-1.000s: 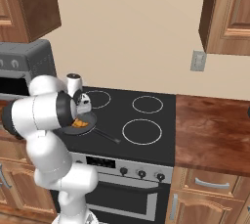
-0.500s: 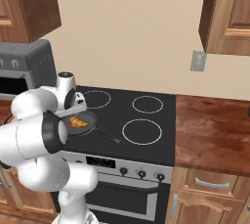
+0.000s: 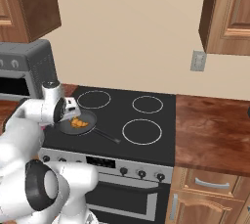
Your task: Pick the croissant and place it on the pan. Then turn on the stove to warm the croissant.
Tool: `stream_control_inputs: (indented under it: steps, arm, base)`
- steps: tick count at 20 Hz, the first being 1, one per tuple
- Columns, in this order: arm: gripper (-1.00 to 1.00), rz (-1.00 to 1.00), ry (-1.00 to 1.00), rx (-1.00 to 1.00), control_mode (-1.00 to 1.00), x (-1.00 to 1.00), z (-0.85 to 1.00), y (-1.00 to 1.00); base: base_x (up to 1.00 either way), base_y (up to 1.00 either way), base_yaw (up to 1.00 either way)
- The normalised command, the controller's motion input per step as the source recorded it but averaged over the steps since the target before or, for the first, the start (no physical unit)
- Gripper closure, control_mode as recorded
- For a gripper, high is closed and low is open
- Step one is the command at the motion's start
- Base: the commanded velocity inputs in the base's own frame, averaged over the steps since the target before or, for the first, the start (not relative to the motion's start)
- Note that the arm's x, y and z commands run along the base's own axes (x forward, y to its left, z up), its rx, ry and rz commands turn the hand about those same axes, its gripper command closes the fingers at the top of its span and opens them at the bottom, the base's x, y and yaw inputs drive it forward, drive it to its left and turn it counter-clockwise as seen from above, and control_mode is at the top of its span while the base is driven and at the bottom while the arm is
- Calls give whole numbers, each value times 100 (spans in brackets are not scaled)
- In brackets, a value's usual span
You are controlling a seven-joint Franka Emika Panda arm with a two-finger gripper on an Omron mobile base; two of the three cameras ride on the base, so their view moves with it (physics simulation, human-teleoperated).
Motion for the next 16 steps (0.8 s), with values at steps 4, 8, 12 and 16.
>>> stream_control_inputs:
  steps: [4, 8, 12, 16]
  arm:
    - [-100, -13, -16, 0, -100, -58, 23, 0]
    - [-100, -13, -21, 0, -100, -56, 10, 0]
    - [-100, -14, -26, 0, -100, -57, 7, 0]
    - [-100, -14, -29, 1, -100, -59, 5, 0]
  base:
    - [0, 0, 0]
    - [0, 0, 0]
    - [0, 0, 0]
    - [0, 0, 0]
